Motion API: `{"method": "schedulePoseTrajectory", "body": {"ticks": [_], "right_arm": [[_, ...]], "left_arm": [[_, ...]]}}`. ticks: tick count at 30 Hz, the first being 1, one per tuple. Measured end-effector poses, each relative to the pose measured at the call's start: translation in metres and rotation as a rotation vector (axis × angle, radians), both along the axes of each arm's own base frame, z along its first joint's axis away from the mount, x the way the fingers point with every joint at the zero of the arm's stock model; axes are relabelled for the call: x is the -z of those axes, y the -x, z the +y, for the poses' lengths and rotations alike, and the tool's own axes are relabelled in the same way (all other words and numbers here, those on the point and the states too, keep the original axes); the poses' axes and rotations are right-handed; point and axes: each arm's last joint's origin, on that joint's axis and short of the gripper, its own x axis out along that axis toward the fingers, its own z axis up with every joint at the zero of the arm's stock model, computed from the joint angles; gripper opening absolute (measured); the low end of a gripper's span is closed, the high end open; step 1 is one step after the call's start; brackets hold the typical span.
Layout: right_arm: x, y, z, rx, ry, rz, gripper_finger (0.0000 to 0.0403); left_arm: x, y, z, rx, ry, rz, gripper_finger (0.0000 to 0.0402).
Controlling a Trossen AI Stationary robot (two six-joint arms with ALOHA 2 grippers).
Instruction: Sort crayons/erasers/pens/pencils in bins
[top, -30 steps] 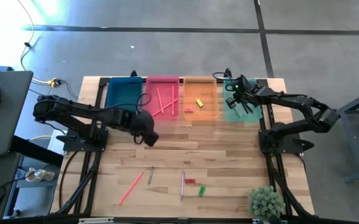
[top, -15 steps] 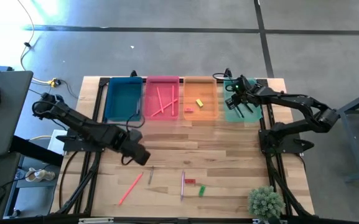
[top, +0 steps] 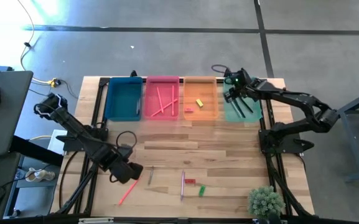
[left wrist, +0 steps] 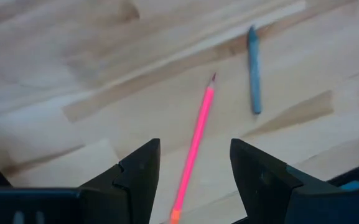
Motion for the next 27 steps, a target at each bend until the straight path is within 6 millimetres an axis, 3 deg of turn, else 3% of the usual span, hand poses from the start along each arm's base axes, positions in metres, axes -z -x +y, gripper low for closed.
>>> {"method": "schedulePoseTrajectory", "body": {"ticks": [8,13,27], "right_arm": [[-0.039,-0.011,-0.012,-0.009,0.092,-0.080,0.0149],[-0.055,-0.015,-0.015,-0.021,0.136,-0.096,0.0149],[-0.058,-0.008,-0.022,0.001,0.146,-0.085,0.0149]], "left_arm": [[0.038,-0.022,-0.027,0.025,0.027,0.036,0.0181],[0.058,-0.029,-0.032,0.024,0.017,0.091,0.0181],[0.082,-0.032,-0.050,0.044,0.046,0.129,0.0181]]}}
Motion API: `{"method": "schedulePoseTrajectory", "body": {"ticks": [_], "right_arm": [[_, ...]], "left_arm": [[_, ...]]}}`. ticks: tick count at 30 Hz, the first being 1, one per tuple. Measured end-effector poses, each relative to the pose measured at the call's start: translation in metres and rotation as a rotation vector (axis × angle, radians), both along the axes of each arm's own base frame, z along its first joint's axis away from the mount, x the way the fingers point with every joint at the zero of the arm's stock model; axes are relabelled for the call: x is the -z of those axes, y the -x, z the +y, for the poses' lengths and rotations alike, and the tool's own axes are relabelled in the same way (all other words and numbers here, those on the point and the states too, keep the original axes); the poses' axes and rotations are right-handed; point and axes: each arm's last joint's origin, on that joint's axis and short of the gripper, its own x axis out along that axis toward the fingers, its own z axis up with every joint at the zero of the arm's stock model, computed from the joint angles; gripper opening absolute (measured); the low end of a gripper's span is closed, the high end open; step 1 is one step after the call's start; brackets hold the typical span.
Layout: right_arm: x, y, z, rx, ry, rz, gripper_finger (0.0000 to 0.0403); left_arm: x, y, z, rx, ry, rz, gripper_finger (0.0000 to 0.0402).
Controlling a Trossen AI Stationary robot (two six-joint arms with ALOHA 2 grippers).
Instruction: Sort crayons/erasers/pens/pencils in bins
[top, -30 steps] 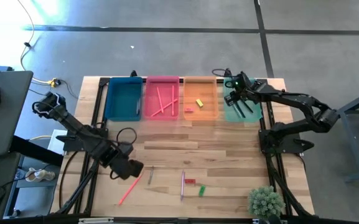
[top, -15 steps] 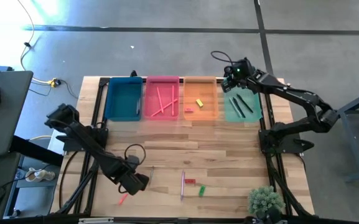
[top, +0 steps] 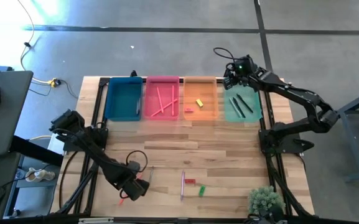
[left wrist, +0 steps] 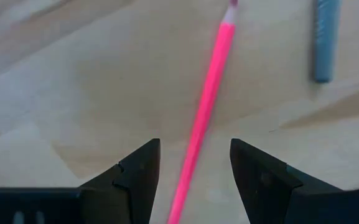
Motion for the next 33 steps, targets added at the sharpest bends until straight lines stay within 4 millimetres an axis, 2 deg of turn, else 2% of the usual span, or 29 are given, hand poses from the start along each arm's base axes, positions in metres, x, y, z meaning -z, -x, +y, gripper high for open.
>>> {"method": "schedulePoseTrajectory", "body": {"ticks": [5,8,20,28,33], "right_arm": [[0.000,0.002,-0.001,0.009,-0.004,0.003,0.0149],[0.000,0.002,-0.002,0.009,0.001,-0.001,0.0149],[-0.001,0.002,-0.002,0.009,0.005,-0.005,0.0149],[-0.001,0.002,-0.002,-0.014,0.014,0.017,0.0149],[-0.001,0.001,-0.002,-0.034,0.019,0.031,0.0149]], "left_arm": [[0.013,0.001,-0.003,0.006,0.034,0.102,0.0177],[0.017,0.001,-0.003,0.015,0.033,0.123,0.0157],[0.018,0.002,-0.001,0.040,0.000,0.129,0.0010],[0.010,0.001,0.005,0.052,-0.007,0.089,0.0004],[-0.005,-0.002,0.022,-0.001,-0.104,0.016,0.0003]]}}
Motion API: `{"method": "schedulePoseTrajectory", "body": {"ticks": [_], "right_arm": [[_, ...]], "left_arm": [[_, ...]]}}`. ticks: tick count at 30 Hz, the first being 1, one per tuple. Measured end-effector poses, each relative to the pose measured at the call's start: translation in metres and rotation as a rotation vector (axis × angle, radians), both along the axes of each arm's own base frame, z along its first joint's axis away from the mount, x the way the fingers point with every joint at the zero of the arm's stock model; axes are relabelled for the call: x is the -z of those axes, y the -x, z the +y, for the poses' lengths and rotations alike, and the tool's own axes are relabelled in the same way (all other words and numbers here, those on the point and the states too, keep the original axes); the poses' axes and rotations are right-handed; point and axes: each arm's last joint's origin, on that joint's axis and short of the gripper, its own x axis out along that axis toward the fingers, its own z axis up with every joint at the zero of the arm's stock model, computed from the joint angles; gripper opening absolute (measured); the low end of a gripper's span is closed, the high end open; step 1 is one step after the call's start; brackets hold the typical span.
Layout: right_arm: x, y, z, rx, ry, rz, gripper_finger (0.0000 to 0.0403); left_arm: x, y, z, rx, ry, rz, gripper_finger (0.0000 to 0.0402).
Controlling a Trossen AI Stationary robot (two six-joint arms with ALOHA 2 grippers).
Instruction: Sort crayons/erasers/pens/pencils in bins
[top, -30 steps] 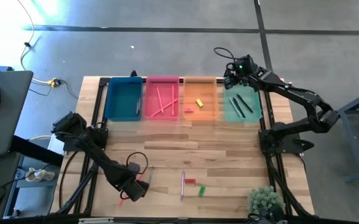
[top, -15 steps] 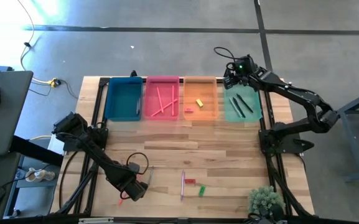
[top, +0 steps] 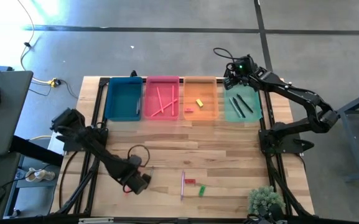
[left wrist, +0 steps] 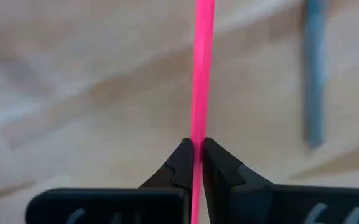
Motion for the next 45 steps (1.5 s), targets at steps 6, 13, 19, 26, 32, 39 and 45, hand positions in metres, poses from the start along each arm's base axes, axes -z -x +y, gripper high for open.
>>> {"method": "schedulePoseTrajectory", "body": {"ticks": [6,13,19,26,32,39,45], "right_arm": [[0.000,0.000,0.000,-0.004,-0.001,0.000,0.0149],[-0.001,-0.002,0.003,-0.068,-0.041,-0.053,0.0149],[-0.001,-0.009,0.009,-0.095,-0.090,-0.121,0.0149],[-0.001,-0.020,0.019,-0.136,-0.103,-0.137,0.0149],[-0.001,-0.029,0.031,-0.160,-0.124,-0.162,0.0149],[-0.001,-0.040,0.044,-0.190,-0.148,-0.188,0.0149],[-0.001,-0.045,0.051,-0.179,-0.139,-0.187,0.0149]], "left_arm": [[-0.028,-0.004,0.037,-0.005,-0.126,-0.079,0.0001],[-0.059,-0.013,0.095,0.034,-0.277,-0.202,0.0001],[-0.079,-0.016,0.147,0.098,-0.365,-0.249,0.0001],[-0.095,-0.028,0.205,0.133,-0.496,-0.380,0.0001],[-0.105,-0.034,0.248,0.132,-0.610,-0.497,0.0001],[-0.108,-0.027,0.283,0.102,-0.655,-0.510,0.0001],[-0.093,-0.026,0.305,0.052,-0.655,-0.447,0.0001]]}}
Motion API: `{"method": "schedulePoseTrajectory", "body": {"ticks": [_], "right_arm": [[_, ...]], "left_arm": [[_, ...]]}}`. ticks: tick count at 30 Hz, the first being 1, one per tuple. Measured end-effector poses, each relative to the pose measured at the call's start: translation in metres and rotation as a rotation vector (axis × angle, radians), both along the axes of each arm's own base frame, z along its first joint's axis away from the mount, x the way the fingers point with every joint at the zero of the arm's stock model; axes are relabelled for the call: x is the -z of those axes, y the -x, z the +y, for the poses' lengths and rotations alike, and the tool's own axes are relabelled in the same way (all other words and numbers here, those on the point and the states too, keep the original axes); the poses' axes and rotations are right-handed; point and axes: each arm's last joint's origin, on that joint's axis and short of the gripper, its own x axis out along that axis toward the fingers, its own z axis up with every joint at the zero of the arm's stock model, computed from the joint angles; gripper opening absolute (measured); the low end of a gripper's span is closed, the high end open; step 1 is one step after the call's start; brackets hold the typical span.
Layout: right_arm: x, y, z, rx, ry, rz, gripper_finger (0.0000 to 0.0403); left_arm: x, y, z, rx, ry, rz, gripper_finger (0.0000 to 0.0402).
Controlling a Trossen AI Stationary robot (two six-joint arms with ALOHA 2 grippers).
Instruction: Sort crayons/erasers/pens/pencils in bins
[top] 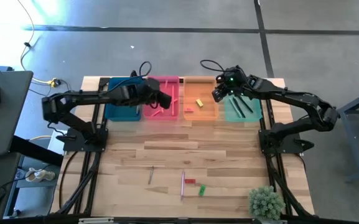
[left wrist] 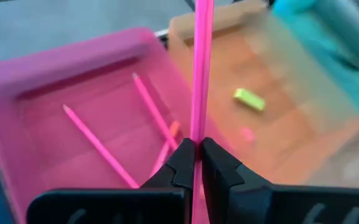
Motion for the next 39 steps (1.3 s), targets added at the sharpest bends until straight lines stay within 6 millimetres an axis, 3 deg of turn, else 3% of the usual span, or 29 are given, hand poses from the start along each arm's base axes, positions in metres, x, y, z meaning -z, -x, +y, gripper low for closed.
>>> {"method": "schedulePoseTrajectory", "body": {"ticks": [8,17,23,32,39], "right_arm": [[0.000,-0.003,0.005,0.014,-0.017,-0.020,0.0149],[0.000,-0.016,0.026,-0.070,-0.024,-0.029,0.0149],[0.000,-0.028,0.052,-0.181,-0.023,-0.029,0.0149],[0.000,-0.041,0.093,-0.332,-0.021,-0.025,0.0149],[0.000,-0.045,0.119,-0.354,-0.067,-0.059,0.0149]], "left_arm": [[0.035,-0.005,0.022,0.000,0.076,0.099,0.0001],[0.055,-0.002,0.038,0.007,0.128,0.152,0.0001],[0.057,0.006,0.048,-0.020,0.152,0.147,0.0015],[0.057,0.015,0.060,-0.018,0.146,0.162,0.0076],[0.056,0.022,0.069,0.009,0.177,0.143,0.0122]]}}
